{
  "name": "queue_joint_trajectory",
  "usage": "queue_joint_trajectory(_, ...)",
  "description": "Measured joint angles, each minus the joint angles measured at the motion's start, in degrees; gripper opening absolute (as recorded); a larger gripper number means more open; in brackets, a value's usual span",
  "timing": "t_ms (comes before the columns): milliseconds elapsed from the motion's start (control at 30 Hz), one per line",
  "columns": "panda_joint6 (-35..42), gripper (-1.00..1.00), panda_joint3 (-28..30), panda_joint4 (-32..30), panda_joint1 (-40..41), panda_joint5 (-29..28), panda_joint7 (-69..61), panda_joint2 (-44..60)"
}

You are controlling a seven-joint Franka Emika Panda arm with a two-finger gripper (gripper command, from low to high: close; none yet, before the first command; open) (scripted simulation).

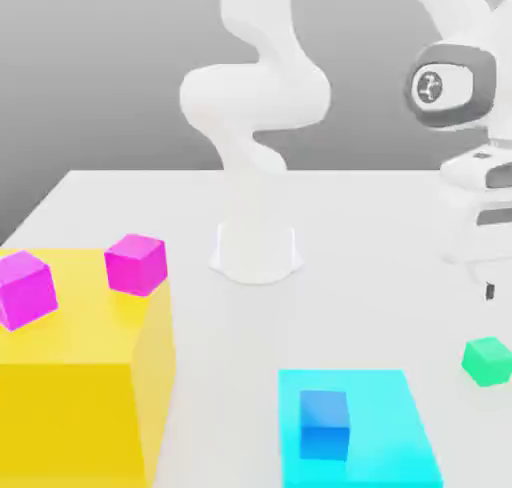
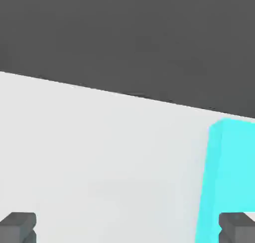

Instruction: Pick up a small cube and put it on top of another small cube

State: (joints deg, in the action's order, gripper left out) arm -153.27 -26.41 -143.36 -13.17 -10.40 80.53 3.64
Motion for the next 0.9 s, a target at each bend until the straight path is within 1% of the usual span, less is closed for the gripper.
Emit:
queue_joint_trajectory(133,-3.46,0.0,0.49,-1.61,-5.26,-4.83,7.84,8.84)
queue_joint_trajectory(200,-6.01,0.0,3.03,-1.11,-8.02,-8.5,11.26,13.12)
queue_joint_trajectory(300,-10.39,0.0,8.8,0.38,-12.91,-13.93,15.58,19.27)
queue_joint_trajectory(333,-11.41,-1.0,10.18,0.74,-14.06,-15.09,16.49,20.64)
queue_joint_trajectory(533,-12.03,-1.0,10.85,0.92,-14.61,-15.74,17.01,21.33)
queue_joint_trajectory(567,-11.55,-1.0,10.15,0.73,-14.03,-15.23,16.64,20.68)
queue_joint_trajectory(633,-9.3,-1.0,7.32,-0.12,-11.83,-12.27,14.36,17.61)
queue_joint_trajectory(733,-5.12,-1.0,2.95,-1.7,-8.64,-5.97,9.56,11.54)
queue_joint_trajectory(800,-1.38,-1.0,3.87,-1.92,-5.38,-3.0,5.16,7.18)
queue_joint_trajectory(867,2.69,-1.0,6.34,-1.82,-1.85,-0.74,0.54,2.8)
queue_joint_trajectory(900,4.76,-1.0,7.85,-1.73,1.16,0.22,-1.72,0.65)
